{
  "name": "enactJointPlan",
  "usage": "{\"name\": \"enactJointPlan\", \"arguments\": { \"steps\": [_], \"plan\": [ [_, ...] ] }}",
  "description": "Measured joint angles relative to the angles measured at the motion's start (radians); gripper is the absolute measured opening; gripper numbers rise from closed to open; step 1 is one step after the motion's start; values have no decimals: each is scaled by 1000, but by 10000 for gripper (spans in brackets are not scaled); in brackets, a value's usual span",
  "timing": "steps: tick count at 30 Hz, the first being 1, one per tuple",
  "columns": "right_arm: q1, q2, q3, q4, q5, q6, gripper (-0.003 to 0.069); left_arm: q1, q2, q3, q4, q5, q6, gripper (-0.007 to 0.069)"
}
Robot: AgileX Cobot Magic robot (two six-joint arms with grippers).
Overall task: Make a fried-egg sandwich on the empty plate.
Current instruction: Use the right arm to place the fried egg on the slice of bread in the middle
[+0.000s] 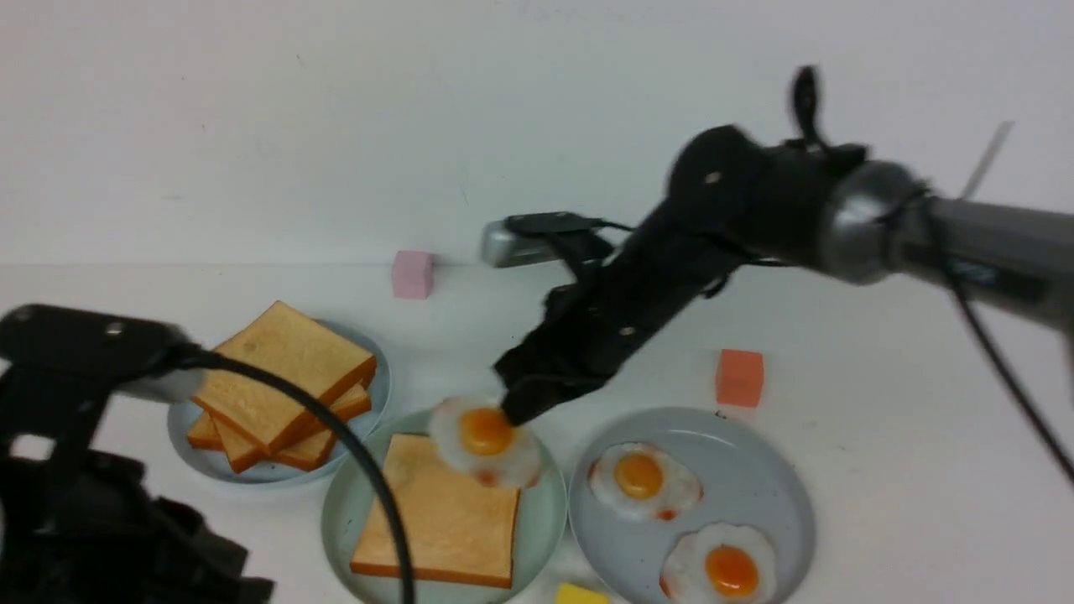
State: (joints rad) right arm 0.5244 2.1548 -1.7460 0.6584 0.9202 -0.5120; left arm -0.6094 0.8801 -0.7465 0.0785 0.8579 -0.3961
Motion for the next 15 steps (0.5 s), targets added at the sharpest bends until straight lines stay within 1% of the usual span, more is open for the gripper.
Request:
{"name": "enactJointPlan", "arguments": {
  "steps": [3,7,9,10,11,12,14,15],
  "plan": [
    [22,56,-39,0,-14,16,29,0,-29,0,6,9,-23,2],
    [27,111,-64,-11,-16,76,80,0,-43,0,8,20,-30,5],
    [27,114,-64,-17,-11,92,131,0,-43,0,10,24,-30,7],
    [27,114,-65,-17,-4,94,176,0,-42,0,14,25,-30,8],
    [27,114,-65,-17,-2,95,185,0,-42,0,16,25,-30,8],
    [26,110,-70,-18,18,95,255,0,-42,0,26,25,-30,11],
    [24,102,-77,-19,59,96,353,0,-36,0,49,11,-30,15],
    [20,93,-82,-21,78,96,385,0,-30,0,65,0,-31,15]
  ]
}}
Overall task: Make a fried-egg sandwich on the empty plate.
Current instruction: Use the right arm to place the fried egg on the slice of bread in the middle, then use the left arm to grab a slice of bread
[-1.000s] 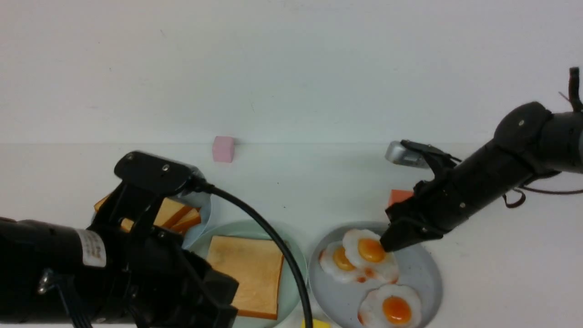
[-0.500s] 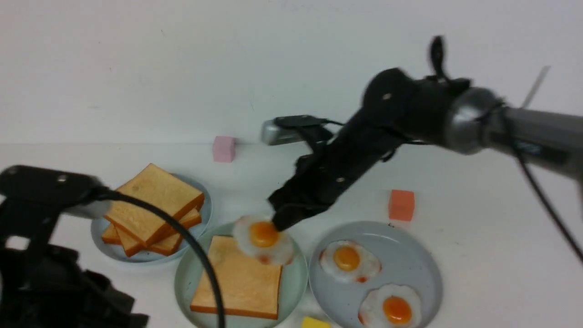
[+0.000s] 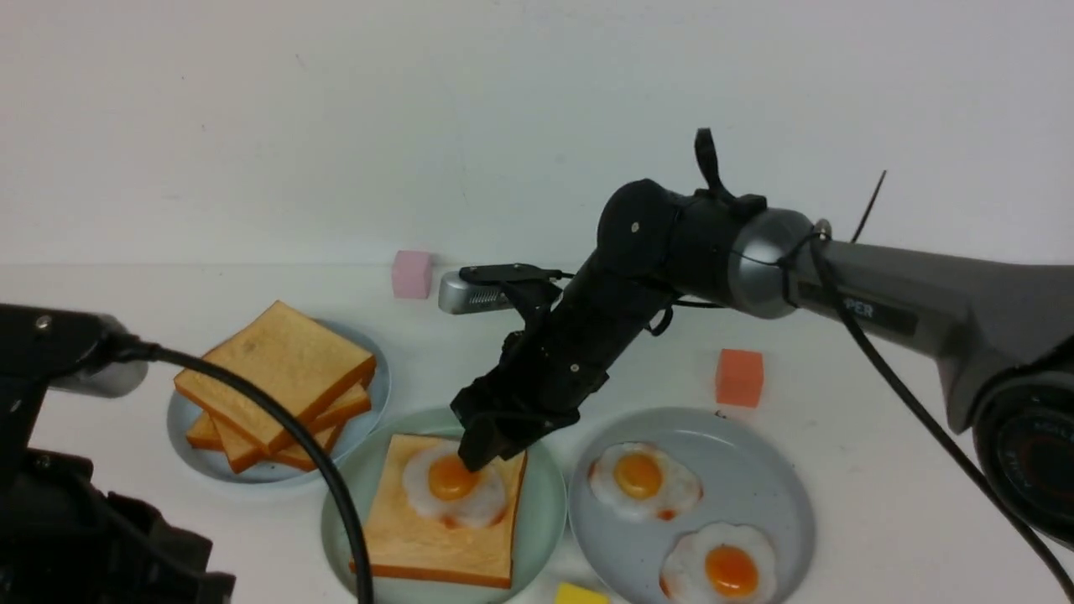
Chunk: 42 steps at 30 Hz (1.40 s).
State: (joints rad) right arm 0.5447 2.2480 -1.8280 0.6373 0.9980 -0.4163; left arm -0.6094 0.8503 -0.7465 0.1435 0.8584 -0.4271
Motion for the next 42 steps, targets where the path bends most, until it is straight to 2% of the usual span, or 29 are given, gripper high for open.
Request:
{"name": "enactJointPlan", "arguments": {
  "steps": [1,2,3,7,10,13,16,18,19,20,21,22,23,26,28,30,32,37,39,42],
  "plan": [
    [-2,-3,-1,-1,5,0,393,0,1,0,3,-7,0,15],
    [-12,-30,-16,-5,56,-1,451,0,24,0,33,-48,-11,18],
    [-21,-47,-25,-8,82,-1,471,0,34,0,46,-71,-17,18],
    [-65,-153,-72,-50,191,21,511,0,128,0,91,-191,-61,18],
    [-86,-248,-81,-106,216,57,484,17,238,-9,100,-264,-70,8],
    [-88,-346,-55,-156,225,91,398,103,350,-49,50,-269,-52,-13],
    [-79,-478,49,-158,230,96,233,291,451,-122,-114,-250,69,-13],
    [-74,-554,134,-158,232,86,133,400,489,-154,-273,-227,170,-13],
    [-72,-603,198,-158,222,76,69,494,524,-175,-418,-214,242,-13],
    [-71,-643,242,-156,206,68,25,546,538,-180,-502,-209,277,-13],
    [-69,-672,299,-155,184,61,3,606,560,-183,-602,-204,311,-13],
    [-68,-679,311,-154,171,59,0,617,569,-183,-621,-203,316,-13],
    [-67,-740,412,-151,115,42,-10,706,606,-185,-762,-200,343,-13],
    [-67,-809,550,-150,28,35,-8,787,662,-187,-891,-215,357,4],
    [-67,-844,629,-144,-14,33,-1,807,696,-187,-928,-246,360,36],
    [-67,-866,685,-125,-38,32,10,810,728,-187,-946,-271,361,81],
    [-67,-878,722,-116,-41,32,31,810,762,-187,-959,-299,361,158],
    [-67,-880,731,-105,-36,24,90,810,826,-187,-990,-368,380,293],
    [-67,-880,731,-103,-36,22,122,810,862,-189,-1035,-393,427,323],
    [-67,-880,733,-102,-36,22,150,810,898,-190,-1115,-417,510,323]
  ]
}}
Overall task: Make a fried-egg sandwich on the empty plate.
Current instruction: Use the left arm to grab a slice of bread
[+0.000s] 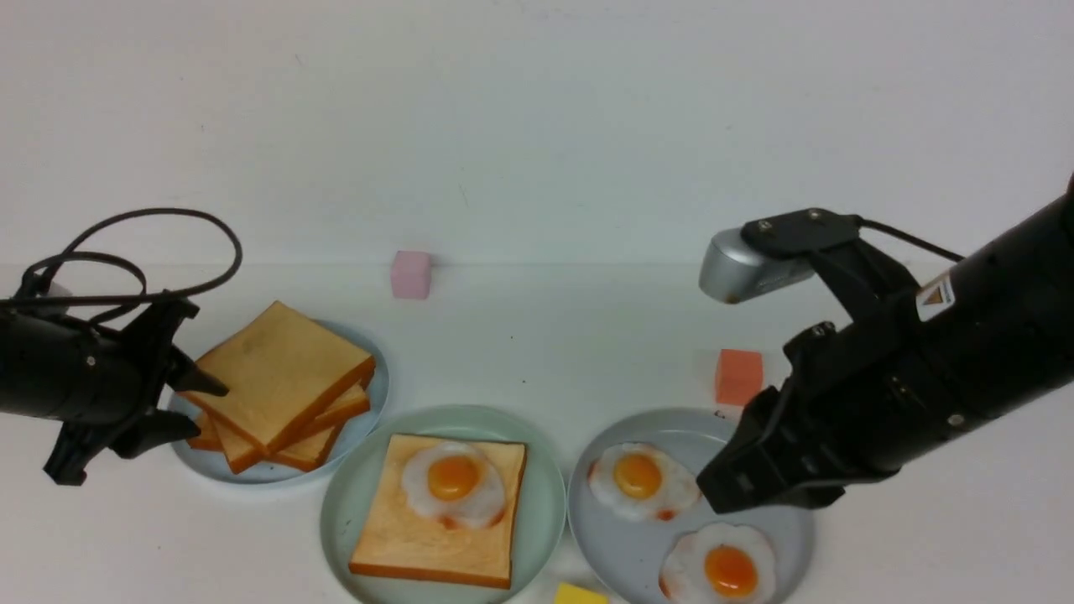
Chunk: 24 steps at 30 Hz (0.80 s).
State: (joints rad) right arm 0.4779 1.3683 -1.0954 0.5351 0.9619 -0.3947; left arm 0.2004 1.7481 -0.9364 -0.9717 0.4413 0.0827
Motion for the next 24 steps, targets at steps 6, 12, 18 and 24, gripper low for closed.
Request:
{"name": "enactJointPlan", "arguments": {
  "steps": [6,12,18,24],
  "plan": [
    [0,0,2,0,14,0,195,0,28,0,-174,-12,198,283],
    [0,0,2,0,48,0,219,0,47,0,-205,-27,267,242],
    [0,0,2,0,59,0,228,1,77,-6,-214,-20,294,176],
    [0,0,2,0,68,0,238,1,72,-8,-221,-12,360,20]
  ]
}}
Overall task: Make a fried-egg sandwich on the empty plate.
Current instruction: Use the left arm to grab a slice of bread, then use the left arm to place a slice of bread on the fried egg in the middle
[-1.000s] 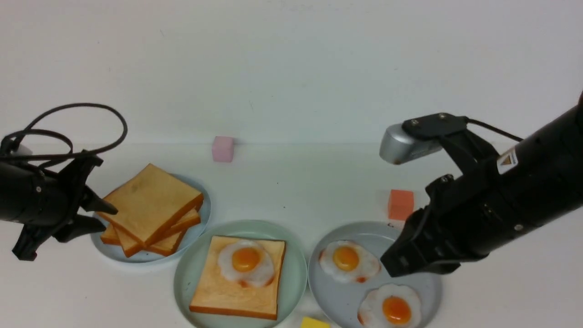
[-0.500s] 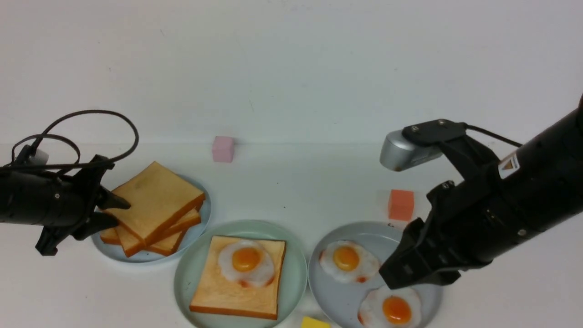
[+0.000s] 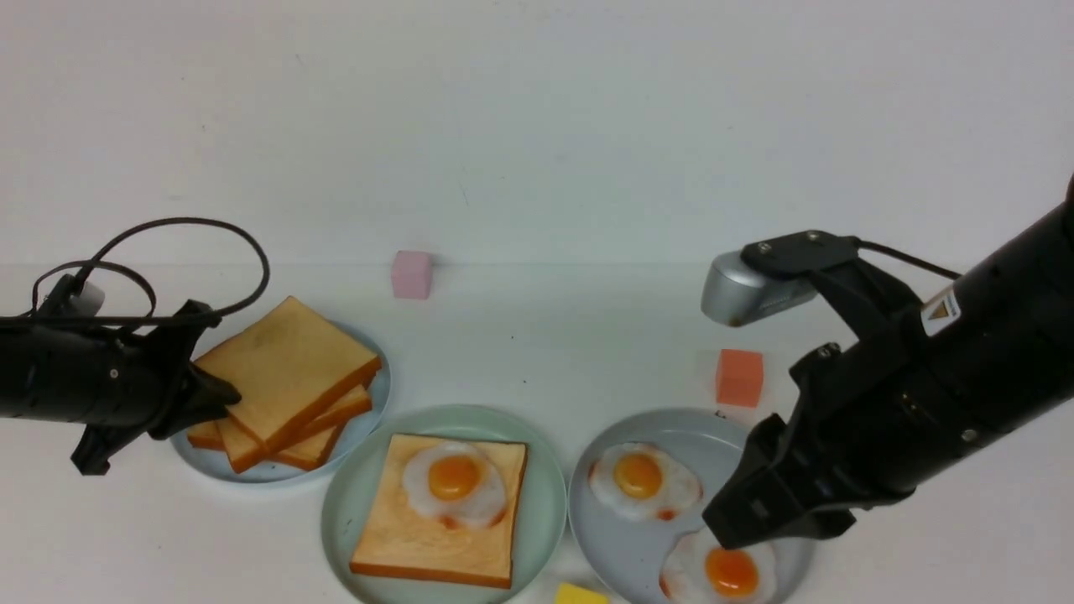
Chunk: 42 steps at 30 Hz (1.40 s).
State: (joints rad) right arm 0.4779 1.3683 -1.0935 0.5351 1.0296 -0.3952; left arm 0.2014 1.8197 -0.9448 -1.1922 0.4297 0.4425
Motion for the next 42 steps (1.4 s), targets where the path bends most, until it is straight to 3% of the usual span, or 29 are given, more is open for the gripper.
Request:
{"name": "enactJointPlan", "arguments": {
  "steps": [3,7,11,15,23,31,42],
  "plan": [
    [0,0,0,0,1,0,238,0,-19,0,10,8,12,17],
    [0,0,0,0,3,0,238,0,-118,0,19,54,120,17],
    [0,0,0,0,1,0,238,0,-191,0,10,219,346,17],
    [0,0,0,4,-20,0,238,0,-182,0,12,434,485,17],
    [0,0,0,9,-54,0,238,-39,-89,0,42,504,504,17],
    [0,0,0,12,-45,0,239,-242,-41,0,122,253,429,17],
    [0,0,0,13,-38,0,239,-273,-34,0,147,210,395,35]
  ]
}}
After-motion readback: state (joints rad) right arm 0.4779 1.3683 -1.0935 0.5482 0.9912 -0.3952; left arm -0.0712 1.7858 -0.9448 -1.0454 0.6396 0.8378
